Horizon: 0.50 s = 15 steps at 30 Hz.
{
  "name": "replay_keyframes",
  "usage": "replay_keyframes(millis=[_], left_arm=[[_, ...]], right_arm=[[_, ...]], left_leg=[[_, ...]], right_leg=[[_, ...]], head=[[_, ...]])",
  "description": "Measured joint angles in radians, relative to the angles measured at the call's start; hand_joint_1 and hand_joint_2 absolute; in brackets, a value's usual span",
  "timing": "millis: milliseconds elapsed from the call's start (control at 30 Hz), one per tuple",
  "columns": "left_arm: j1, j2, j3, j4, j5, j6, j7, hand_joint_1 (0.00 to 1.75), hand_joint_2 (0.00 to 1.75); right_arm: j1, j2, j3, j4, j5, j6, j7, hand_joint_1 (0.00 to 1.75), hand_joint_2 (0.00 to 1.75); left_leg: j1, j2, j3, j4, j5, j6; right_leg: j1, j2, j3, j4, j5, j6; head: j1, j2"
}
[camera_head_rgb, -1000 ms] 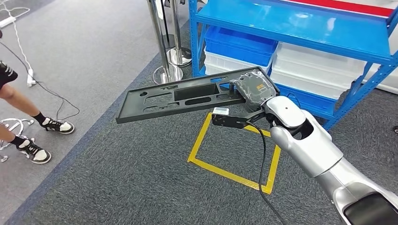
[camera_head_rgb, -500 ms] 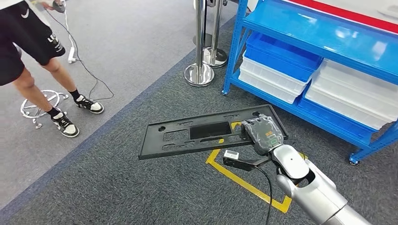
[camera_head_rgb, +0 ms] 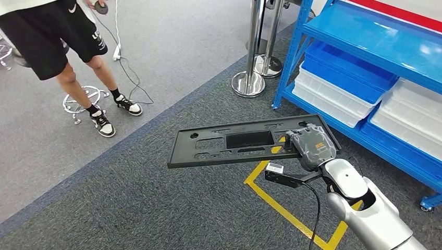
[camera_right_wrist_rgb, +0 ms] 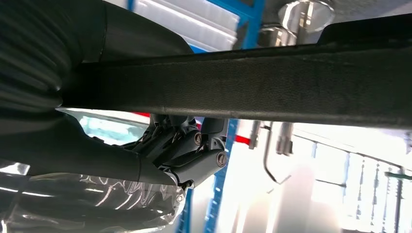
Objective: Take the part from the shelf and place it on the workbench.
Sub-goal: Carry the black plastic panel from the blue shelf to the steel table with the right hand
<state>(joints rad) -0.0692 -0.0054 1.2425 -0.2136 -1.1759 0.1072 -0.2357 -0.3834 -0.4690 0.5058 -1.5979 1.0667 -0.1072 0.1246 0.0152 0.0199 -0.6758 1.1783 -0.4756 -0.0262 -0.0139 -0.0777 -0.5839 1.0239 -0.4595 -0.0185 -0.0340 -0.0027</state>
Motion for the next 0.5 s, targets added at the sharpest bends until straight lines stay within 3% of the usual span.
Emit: replay_keyframes(millis=[67, 100, 167, 200, 267, 333, 400, 433, 500], left_arm=[[-0.003, 0.001, 0.0, 0.0, 0.0, 0.0, -0.003, 0.0, 1.75], [-0.004, 0.001, 0.0, 0.0, 0.0, 0.0, -0.003, 0.0, 1.75], [-0.003, 0.002, 0.0, 0.0, 0.0, 0.0, -0.004, 0.0, 1.75], [-0.001, 0.003, 0.0, 0.0, 0.0, 0.0, -0.004, 0.0, 1.75], [0.0, 0.003, 0.0, 0.0, 0.0, 0.0, -0.004, 0.0, 1.75], [-0.003, 0.002, -0.001, 0.0, -0.005, -0.002, -0.007, 0.0, 1.75], [-0.004, 0.002, -0.008, 0.0, -0.025, -0.014, -0.014, 0.0, 1.75], [-0.004, 0.002, -0.015, 0.0, -0.04, -0.022, -0.018, 0.0, 1.75], [-0.003, 0.0, -0.032, 0.0, -0.066, -0.03, -0.018, 0.0, 1.75]], right_arm=[[-0.002, -0.002, -0.007, -0.009, -0.001, 0.0, -0.001, 1.75, 1.75], [-0.003, -0.003, -0.01, -0.012, -0.002, 0.0, -0.001, 1.75, 1.75], [-0.005, -0.005, -0.013, -0.016, -0.002, 0.0, -0.002, 1.75, 1.75], [-0.006, -0.006, -0.013, -0.019, -0.003, 0.0, -0.002, 1.75, 1.75], [-0.007, -0.009, -0.014, -0.023, -0.003, 0.0, -0.002, 1.75, 1.75], [-0.006, -0.014, -0.016, -0.024, -0.004, 0.001, -0.003, 1.75, 1.75], [-0.004, -0.017, -0.016, -0.023, -0.009, 0.009, -0.006, 1.75, 1.75], [-0.006, -0.019, -0.016, -0.023, -0.013, 0.017, -0.009, 1.75, 1.75], [-0.014, -0.026, -0.017, -0.025, -0.026, 0.038, -0.017, 1.75, 1.75]], left_leg=[[-0.008, 0.043, 0.067, -0.121, 0.038, 0.013], [-0.013, 0.053, 0.08, -0.147, 0.042, 0.02], [-0.015, 0.034, 0.078, -0.157, 0.045, 0.033], [-0.013, 0.022, 0.079, -0.162, 0.05, 0.039], [-0.008, -0.002, 0.084, -0.175, 0.06, 0.052], [-0.006, -0.026, 0.083, -0.179, 0.065, 0.059], [-0.008, -0.055, 0.081, -0.177, 0.066, 0.06], [-0.008, -0.07, 0.081, -0.175, 0.065, 0.06], [-0.007, -0.1, 0.08, -0.167, 0.063, 0.057]], right_leg=[[0.004, -0.023, 0.007, 0.0, -0.005, 0.009], [0.006, -0.034, 0.01, 0.0, -0.006, 0.014], [0.008, -0.057, 0.015, -0.005, -0.007, 0.024], [0.007, -0.055, 0.018, -0.005, -0.01, 0.03], [0.003, -0.004, 0.003, 0.036, -0.044, 0.039], [-0.001, 0.059, -0.053, 0.157, -0.109, 0.042], [-0.001, 0.075, -0.109, 0.267, -0.144, 0.043], [-0.001, 0.077, -0.117, 0.275, -0.132, 0.043], [-0.005, 0.09, -0.076, 0.178, -0.062, 0.043]], head=[[0.0, 0.0], [0.0, 0.0], [0.0, 0.0], [0.0, 0.0], [0.0, 0.0], [0.0, 0.0], [0.0, 0.0], [0.0, 0.0], [0.0, 0.0]])
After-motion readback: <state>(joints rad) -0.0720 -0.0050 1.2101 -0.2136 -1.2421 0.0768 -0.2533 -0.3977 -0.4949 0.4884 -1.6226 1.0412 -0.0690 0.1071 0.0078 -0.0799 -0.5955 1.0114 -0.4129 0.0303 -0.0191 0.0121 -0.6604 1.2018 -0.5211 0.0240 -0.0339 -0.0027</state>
